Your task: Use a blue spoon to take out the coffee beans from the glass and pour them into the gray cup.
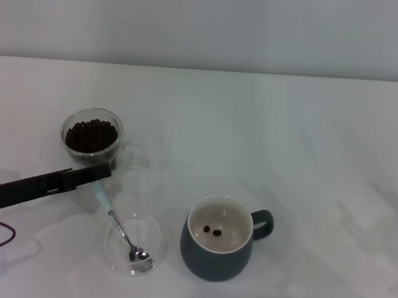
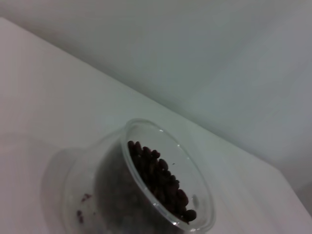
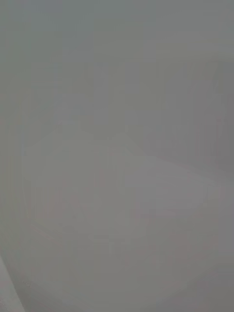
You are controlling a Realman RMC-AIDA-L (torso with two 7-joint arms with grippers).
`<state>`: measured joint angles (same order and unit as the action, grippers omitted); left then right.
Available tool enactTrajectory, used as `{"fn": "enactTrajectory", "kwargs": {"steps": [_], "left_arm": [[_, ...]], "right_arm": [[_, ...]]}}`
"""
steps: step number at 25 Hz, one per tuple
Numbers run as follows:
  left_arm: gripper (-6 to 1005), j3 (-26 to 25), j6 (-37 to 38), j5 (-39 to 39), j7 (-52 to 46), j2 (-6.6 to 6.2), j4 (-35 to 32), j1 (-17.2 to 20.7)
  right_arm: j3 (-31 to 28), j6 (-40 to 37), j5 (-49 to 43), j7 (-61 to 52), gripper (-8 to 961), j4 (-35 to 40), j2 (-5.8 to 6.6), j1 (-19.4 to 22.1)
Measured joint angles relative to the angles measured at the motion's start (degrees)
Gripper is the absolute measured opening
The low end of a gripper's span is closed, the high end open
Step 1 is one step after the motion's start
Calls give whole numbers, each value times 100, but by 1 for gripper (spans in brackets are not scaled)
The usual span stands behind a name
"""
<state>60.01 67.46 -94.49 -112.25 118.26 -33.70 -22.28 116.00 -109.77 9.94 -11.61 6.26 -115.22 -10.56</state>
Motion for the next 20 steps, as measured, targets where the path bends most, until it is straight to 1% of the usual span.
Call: {"fn": "enactTrajectory", "kwargs": {"steps": [3, 9, 13, 15, 17, 18, 19, 20], "left_arm": [[392, -41, -80, -1, 1, -33, 15, 43], [507, -527, -143, -26, 184, -65, 19, 203], [664, -661, -141, 20, 438, -129, -83, 355], [742, -869, -116, 24, 632, -135, -120, 435], [777, -968, -107, 25, 736, -134, -143, 475], [794, -1149, -92, 37, 988, -106, -227, 571], [812, -1366, -67, 64, 1384, -37, -328, 708], [829, -1431, -53, 84, 1513, -19, -348, 746]], "right_arm": [[0, 0, -6, 0, 781, 10, 0, 4], [0, 0, -10, 1, 781, 15, 0, 22], [0, -4, -2, 1, 781, 15, 0, 37], [0, -4, 5, 0, 781, 8, 2, 37], [0, -4, 35, 0, 780, -4, 6, 39], [0, -3, 69, 0, 780, -14, 8, 46], [-3, 1, 107, -3, 780, -26, 9, 52], [-26, 26, 182, -42, 780, -69, 9, 62]]}}
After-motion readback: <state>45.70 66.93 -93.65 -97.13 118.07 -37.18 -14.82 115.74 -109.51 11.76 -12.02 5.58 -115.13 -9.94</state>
